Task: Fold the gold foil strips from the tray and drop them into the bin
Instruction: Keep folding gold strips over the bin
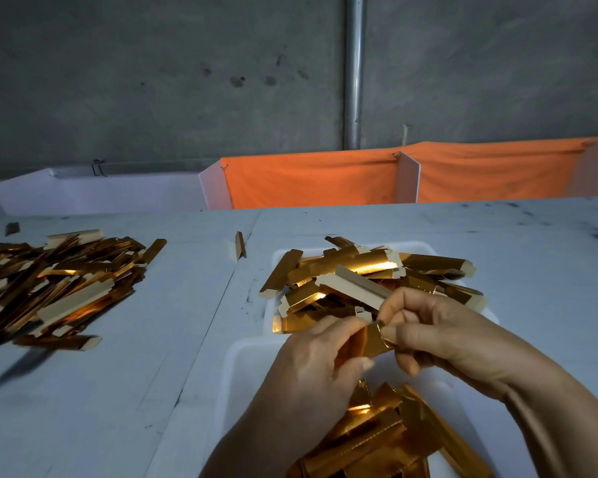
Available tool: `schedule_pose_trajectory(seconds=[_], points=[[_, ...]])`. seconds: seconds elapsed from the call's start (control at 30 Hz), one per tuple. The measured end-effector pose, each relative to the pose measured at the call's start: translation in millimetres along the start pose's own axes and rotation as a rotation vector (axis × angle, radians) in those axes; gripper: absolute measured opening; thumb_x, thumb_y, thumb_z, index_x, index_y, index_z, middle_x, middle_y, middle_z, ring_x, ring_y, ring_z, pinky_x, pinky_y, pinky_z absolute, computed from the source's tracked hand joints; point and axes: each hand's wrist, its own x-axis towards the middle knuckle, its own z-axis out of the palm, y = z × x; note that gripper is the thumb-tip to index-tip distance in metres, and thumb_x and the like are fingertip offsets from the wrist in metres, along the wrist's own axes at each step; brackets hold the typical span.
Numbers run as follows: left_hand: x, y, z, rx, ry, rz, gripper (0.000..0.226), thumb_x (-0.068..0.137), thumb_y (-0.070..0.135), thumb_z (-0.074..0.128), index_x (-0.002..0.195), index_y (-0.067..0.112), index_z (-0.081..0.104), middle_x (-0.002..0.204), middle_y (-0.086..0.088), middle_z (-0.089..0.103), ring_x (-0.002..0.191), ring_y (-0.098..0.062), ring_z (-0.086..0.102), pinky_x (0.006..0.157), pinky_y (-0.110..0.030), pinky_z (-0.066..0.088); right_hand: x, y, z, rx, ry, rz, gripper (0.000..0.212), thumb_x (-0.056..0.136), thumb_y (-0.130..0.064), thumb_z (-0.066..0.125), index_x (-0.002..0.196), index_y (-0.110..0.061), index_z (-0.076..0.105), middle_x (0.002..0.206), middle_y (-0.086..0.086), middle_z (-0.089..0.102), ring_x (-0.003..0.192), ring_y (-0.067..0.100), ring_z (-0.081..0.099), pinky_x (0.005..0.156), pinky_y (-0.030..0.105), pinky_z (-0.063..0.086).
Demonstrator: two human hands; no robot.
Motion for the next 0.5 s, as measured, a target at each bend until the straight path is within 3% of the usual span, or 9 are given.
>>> schedule_pose_trajectory(seconds=[0.07, 0.17, 0.37, 0.43, 0.5], points=[[0.2, -0.8, 1.8, 0.019, -0.014, 0.012, 0.048, 0.094, 0.047, 0.047, 0.140, 0.046, 0.032, 0.135, 0.028, 0.041, 0.105, 0.010, 0.031, 0.079, -0.001, 0.027, 0.9, 2.7, -1.1, -0.062, 0.007, 0.009, 0.008, 0.086, -0.011, 0.068, 0.085, -0.018, 0.067, 0.061, 0.006, 0.057, 0.054, 0.017, 0.059, 0.058, 0.023, 0.049], [0.8, -2.0, 1.6, -0.018, -0.024, 0.002, 0.047, 0.094, 0.047, 0.047, 0.139, 0.046, 0.033, 0.133, 0.029, 0.041, 0.104, 0.010, 0.033, 0.083, -0.004, 0.031, 2.1, 4.1, -1.3, -0.057, 0.023, 0.004, 0.008, 0.079, -0.017, 0.065, 0.086, -0.016, 0.067, 0.065, 0.011, 0.057, 0.054, 0.018, 0.059, 0.056, 0.021, 0.048], [0.1, -2.1, -2.5, -0.094, -0.040, -0.028, 0.046, 0.093, 0.049, 0.048, 0.136, 0.051, 0.032, 0.113, 0.040, 0.033, 0.101, 0.009, 0.038, 0.086, -0.011, 0.038, 1.5, 2.6, -1.9, 0.021, 0.022, -0.014, 0.015, 0.079, -0.015, 0.063, 0.094, -0.012, 0.065, 0.062, 0.010, 0.055, 0.051, 0.017, 0.054, 0.051, 0.020, 0.044], [-0.6, -0.7, -3.8, -0.117, -0.051, -0.046, 0.042, 0.092, 0.049, 0.049, 0.130, 0.056, 0.031, 0.102, 0.046, 0.030, 0.095, 0.012, 0.039, 0.082, -0.008, 0.039, 1.3, 1.6, -1.7, 0.038, 0.022, -0.019, 0.009, 0.089, -0.007, 0.059, 0.096, -0.010, 0.064, 0.063, 0.009, 0.053, 0.051, 0.016, 0.053, 0.051, 0.022, 0.043], [-1.1, 1.5, -5.8, -0.132, -0.061, -0.060, 0.035, 0.092, 0.049, 0.049, 0.117, 0.061, 0.028, 0.095, 0.049, 0.028, 0.091, 0.016, 0.037, 0.074, -0.004, 0.039, 1.1, 1.6, -1.7, 0.037, 0.024, -0.019, 0.015, 0.091, 0.001, 0.053, 0.096, -0.009, 0.063, 0.063, 0.010, 0.052, 0.050, 0.016, 0.052, 0.051, 0.023, 0.043]])
